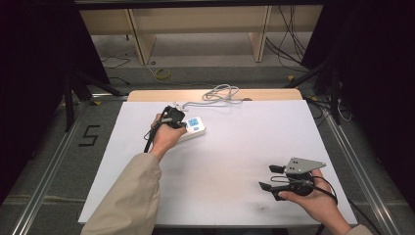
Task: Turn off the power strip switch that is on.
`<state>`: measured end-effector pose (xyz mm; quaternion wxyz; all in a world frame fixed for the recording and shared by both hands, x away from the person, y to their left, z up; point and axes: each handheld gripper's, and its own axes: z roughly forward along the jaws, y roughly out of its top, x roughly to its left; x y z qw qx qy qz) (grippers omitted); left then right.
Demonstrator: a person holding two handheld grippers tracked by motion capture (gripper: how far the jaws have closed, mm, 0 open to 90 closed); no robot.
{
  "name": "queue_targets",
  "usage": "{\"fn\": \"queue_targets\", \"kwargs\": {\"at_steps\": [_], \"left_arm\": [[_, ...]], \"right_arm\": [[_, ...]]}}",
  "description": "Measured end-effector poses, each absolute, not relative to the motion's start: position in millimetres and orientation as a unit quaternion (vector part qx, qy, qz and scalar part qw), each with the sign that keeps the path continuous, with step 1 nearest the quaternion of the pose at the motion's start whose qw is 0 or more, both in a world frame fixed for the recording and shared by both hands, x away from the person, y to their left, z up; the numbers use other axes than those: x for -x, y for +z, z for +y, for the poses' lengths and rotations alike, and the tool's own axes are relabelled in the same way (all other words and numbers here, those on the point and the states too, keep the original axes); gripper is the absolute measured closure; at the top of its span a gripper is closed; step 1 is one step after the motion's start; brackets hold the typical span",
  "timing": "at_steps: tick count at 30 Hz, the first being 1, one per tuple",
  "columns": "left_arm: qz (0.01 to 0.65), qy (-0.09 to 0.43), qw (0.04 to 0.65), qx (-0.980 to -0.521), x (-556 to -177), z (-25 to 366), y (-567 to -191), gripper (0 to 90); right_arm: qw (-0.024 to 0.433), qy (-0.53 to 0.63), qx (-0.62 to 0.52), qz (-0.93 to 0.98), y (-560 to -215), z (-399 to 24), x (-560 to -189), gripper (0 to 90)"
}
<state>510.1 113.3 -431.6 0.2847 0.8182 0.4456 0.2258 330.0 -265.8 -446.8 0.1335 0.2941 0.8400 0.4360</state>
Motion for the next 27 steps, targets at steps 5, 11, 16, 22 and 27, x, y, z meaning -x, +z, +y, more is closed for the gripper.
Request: {"fn": "queue_targets", "kwargs": {"at_steps": [5,11,16,22,27], "left_arm": [[0.444,0.225,0.280,-0.821,-511.7,113.4,-433.2,90.0],[0.448,0.224,0.281,-0.819,-512.9,112.1,-435.0,90.0],[0.447,0.222,0.281,-0.820,-514.5,110.5,-436.0,90.0],[0.443,0.216,0.279,-0.824,-516.1,107.8,-439.1,90.0],[0.443,0.217,0.276,-0.825,-516.9,108.8,-439.9,90.0]], "right_arm": [[0.134,0.434,-0.292,0.842,-446.6,-265.9,-329.9,29.8],[0.134,0.435,-0.294,0.840,-446.8,-265.8,-330.0,29.8],[0.134,0.435,-0.294,0.841,-446.8,-265.6,-330.0,29.6],[0.134,0.435,-0.294,0.840,-446.8,-265.9,-330.1,29.6],[0.134,0.435,-0.294,0.840,-447.0,-265.8,-330.0,29.6]]}}
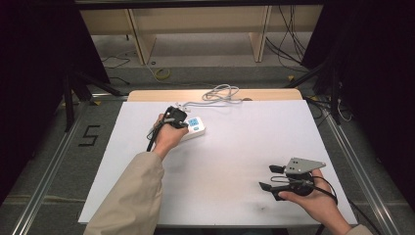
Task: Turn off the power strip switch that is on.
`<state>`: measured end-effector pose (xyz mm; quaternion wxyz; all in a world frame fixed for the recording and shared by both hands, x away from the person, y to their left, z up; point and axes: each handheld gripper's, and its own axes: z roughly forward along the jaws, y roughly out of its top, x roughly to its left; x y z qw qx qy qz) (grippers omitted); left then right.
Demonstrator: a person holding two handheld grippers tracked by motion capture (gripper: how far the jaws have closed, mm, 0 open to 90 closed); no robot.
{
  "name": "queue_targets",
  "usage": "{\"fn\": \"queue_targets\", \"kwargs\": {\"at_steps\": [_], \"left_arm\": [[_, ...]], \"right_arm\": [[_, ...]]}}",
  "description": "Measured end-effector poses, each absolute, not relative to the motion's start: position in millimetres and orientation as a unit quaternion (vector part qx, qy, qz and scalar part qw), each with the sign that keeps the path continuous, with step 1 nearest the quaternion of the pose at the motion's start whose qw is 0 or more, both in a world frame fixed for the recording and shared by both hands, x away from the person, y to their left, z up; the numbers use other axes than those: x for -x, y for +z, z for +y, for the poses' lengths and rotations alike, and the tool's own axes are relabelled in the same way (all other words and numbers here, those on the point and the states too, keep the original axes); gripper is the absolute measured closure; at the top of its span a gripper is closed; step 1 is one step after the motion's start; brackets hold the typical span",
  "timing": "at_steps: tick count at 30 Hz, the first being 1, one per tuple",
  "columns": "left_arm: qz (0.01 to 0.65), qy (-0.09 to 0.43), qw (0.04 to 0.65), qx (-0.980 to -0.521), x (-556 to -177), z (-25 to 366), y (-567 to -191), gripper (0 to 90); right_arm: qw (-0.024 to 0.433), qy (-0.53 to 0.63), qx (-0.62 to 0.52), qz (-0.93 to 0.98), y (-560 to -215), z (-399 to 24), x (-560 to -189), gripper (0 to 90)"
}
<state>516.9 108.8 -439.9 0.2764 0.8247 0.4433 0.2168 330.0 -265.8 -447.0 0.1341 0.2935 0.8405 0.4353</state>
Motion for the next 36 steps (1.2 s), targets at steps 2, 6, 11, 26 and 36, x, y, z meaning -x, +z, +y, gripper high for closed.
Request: {"fn": "queue_targets", "kwargs": {"at_steps": [2,6,11,26,36], "left_arm": [[0.444,0.216,0.276,-0.825,-517.1,109.1,-440.3,89.9],[0.445,0.215,0.276,-0.824,-518.3,108.7,-442.5,90.0],[0.442,0.212,0.271,-0.829,-520.0,107.3,-445.6,90.0],[0.444,0.205,0.265,-0.831,-522.0,106.5,-449.9,90.0],[0.447,0.203,0.262,-0.831,-522.8,106.8,-451.3,90.0]], "right_arm": [[0.134,0.434,-0.292,0.841,-447.1,-265.9,-330.1,29.6],[0.134,0.434,-0.292,0.841,-447.1,-265.8,-330.1,29.6],[0.134,0.434,-0.292,0.842,-447.2,-265.9,-330.2,29.6],[0.133,0.434,-0.291,0.842,-447.4,-266.0,-330.1,29.5],[0.132,0.433,-0.291,0.843,-447.6,-266.0,-330.2,29.5]]}}
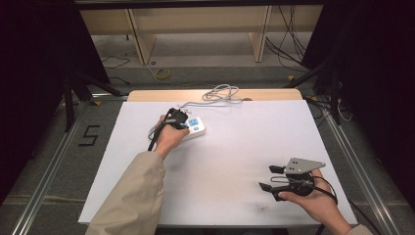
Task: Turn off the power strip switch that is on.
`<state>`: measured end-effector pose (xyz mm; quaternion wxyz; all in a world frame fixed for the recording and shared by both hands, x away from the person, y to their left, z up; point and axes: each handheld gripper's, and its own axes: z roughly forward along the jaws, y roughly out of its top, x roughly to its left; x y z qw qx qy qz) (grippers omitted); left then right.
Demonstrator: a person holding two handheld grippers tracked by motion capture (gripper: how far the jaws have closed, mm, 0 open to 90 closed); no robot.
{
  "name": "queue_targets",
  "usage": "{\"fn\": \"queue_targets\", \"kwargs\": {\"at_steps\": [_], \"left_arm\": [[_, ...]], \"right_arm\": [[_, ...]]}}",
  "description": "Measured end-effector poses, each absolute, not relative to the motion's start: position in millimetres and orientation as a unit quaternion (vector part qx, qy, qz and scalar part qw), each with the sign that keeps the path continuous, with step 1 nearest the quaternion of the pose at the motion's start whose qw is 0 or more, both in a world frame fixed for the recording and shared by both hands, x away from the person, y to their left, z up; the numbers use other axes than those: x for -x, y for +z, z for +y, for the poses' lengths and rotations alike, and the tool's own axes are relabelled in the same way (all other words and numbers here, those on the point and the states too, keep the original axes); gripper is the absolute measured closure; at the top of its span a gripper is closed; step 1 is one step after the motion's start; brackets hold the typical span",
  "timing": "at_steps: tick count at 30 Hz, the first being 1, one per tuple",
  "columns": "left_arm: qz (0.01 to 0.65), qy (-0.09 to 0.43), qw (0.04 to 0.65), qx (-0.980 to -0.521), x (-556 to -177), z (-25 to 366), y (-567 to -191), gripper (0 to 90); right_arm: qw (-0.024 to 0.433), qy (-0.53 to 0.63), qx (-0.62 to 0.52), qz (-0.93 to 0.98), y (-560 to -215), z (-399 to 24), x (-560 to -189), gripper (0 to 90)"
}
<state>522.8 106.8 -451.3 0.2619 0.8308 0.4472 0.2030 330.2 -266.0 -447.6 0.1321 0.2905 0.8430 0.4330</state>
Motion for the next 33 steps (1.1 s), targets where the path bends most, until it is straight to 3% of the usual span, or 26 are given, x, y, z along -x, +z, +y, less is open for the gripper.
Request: {"fn": "queue_targets", "kwargs": {"at_steps": [33], "left_arm": [[0.455,0.197,0.256,-0.829,-524.1,105.2,-450.6,90.0]], "right_arm": [[0.132,0.434,-0.292,0.842,-447.7,-265.5,-329.8,29.4]]}}
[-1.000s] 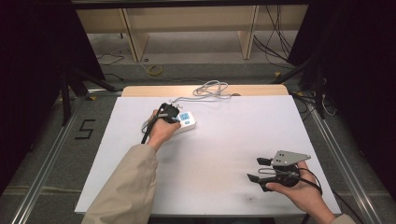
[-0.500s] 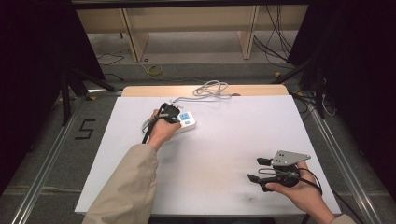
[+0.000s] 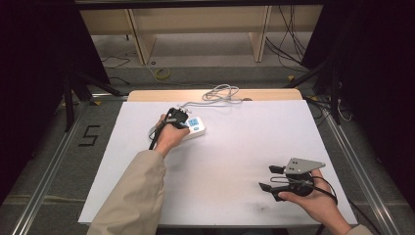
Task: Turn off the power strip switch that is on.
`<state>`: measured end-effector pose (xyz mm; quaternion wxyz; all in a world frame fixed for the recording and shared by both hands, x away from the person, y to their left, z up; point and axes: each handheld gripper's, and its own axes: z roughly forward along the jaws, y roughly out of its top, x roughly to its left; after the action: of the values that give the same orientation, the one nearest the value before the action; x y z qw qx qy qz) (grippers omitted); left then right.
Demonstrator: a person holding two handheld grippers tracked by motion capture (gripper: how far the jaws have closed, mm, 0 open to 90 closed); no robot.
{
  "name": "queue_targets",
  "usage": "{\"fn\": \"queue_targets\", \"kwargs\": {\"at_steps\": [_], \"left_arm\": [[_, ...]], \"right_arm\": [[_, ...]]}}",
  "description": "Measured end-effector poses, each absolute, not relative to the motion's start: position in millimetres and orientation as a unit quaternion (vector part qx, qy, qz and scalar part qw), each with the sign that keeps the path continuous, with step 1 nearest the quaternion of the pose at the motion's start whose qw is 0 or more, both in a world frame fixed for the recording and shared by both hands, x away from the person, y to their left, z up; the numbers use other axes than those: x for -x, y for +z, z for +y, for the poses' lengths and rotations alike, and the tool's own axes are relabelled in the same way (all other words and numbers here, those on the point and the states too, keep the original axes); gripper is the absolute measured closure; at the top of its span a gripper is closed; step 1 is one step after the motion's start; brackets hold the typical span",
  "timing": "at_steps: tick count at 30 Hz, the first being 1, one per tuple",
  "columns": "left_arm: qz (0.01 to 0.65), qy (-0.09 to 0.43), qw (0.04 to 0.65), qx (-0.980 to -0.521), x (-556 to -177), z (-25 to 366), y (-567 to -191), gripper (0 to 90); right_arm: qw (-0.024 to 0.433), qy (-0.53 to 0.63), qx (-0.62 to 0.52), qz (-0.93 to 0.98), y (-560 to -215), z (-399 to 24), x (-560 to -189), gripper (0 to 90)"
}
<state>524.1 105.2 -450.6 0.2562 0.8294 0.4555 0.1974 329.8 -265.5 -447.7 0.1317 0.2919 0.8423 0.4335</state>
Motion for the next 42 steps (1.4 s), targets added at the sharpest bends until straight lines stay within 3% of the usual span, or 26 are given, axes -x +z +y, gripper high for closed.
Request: {"fn": "queue_targets", "kwargs": {"at_steps": [42], "left_arm": [[0.454,0.187,0.218,-0.843,-530.6,98.2,-445.7,90.0]], "right_arm": [[0.129,0.432,-0.292,0.843,-447.6,-266.1,-328.6,29.3]]}}
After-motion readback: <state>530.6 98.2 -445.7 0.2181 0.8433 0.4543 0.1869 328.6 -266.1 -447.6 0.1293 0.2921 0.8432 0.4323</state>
